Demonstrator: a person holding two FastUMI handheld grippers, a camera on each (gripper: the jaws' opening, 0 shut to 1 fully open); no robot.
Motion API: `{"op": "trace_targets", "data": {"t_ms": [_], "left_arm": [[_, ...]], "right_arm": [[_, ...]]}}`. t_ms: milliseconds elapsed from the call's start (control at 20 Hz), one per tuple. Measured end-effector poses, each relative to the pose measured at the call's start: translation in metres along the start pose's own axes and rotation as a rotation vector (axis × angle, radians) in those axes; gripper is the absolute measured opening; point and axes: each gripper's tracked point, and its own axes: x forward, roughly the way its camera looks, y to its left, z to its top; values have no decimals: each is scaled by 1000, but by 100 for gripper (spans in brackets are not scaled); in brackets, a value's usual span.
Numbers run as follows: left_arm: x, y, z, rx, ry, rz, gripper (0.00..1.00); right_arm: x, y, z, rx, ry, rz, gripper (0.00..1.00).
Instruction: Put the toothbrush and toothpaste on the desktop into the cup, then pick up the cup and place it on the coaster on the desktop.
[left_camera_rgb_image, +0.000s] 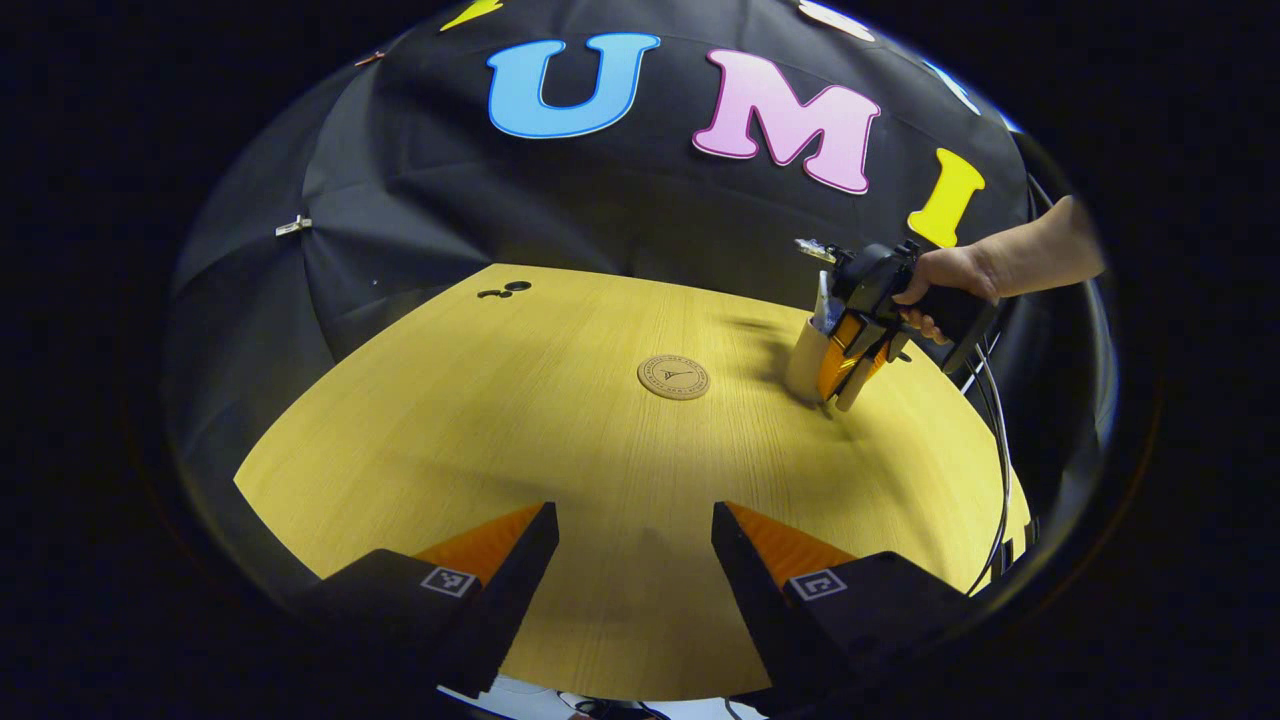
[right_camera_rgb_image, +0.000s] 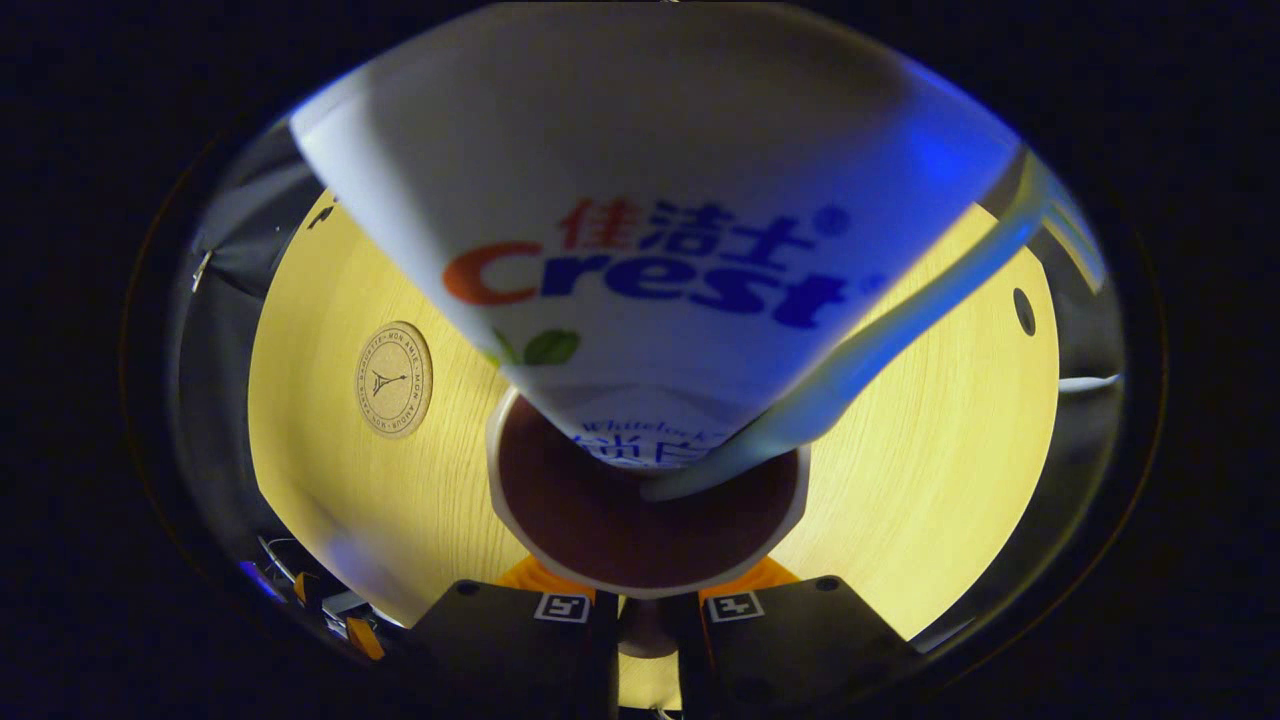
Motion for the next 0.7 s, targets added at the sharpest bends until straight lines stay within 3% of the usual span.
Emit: {"op": "trace_targets", "data": {"t_ms": [350,700], "left_arm": [[-7,6,-2,3,-1,4,98],[-18,19,-1,-21,-12,26,98]], "right_arm": [[-16,20,9,-29,-50,14,27],[-22,83,25,-116,-65,61,27]]}}
